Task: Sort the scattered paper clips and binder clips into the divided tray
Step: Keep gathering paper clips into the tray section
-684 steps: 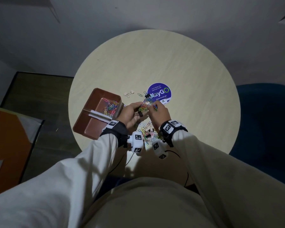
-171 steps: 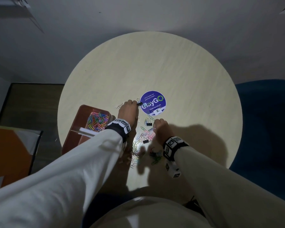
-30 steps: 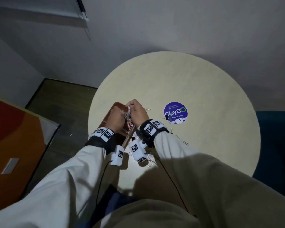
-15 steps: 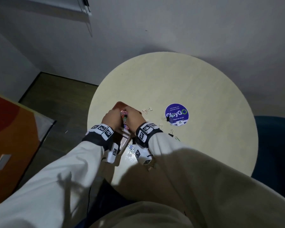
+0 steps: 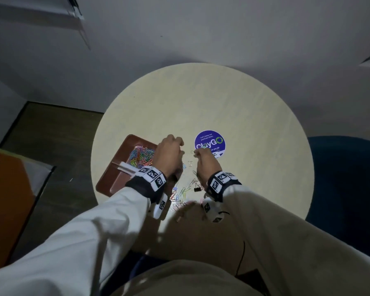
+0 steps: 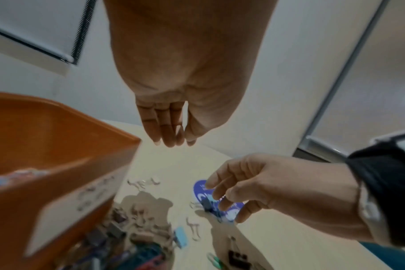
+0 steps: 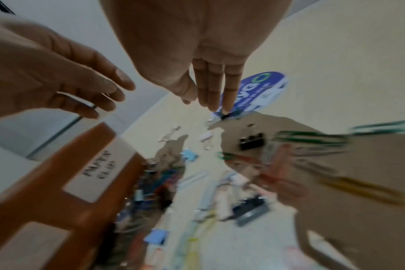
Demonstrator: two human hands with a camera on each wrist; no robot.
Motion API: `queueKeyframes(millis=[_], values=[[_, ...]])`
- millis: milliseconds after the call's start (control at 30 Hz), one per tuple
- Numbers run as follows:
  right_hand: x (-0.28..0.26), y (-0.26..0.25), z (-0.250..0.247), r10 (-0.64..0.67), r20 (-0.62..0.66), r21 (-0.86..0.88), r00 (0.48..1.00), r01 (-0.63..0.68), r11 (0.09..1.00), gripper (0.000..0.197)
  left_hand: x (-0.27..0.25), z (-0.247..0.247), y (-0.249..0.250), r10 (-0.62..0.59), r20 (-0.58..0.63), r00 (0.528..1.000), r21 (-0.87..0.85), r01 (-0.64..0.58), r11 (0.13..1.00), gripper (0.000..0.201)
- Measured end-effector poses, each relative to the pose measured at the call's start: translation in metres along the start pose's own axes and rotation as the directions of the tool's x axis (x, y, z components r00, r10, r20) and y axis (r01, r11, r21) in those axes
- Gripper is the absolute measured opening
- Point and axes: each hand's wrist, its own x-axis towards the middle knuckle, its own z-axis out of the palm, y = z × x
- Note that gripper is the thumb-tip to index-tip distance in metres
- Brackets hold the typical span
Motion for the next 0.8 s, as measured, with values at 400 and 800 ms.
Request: queueKeyframes(millis=[400, 800], values=[[0.025, 0.057, -0.029, 0.159, 0.176, -0.24, 0.971, -0.115, 0.964, 0.074, 0.04, 0.096, 0.026, 0.076, 0.225, 0.971, 0.213, -0.125, 0.969, 0.06], [0.033, 0.065, -0.028, 0.066, 0.184, -0.347, 0.981, 0.002, 0.938, 0.05, 0.034, 0.086, 0.012, 0.012, 0.145, 0.989, 0.275, -0.052, 0.96, 0.04]])
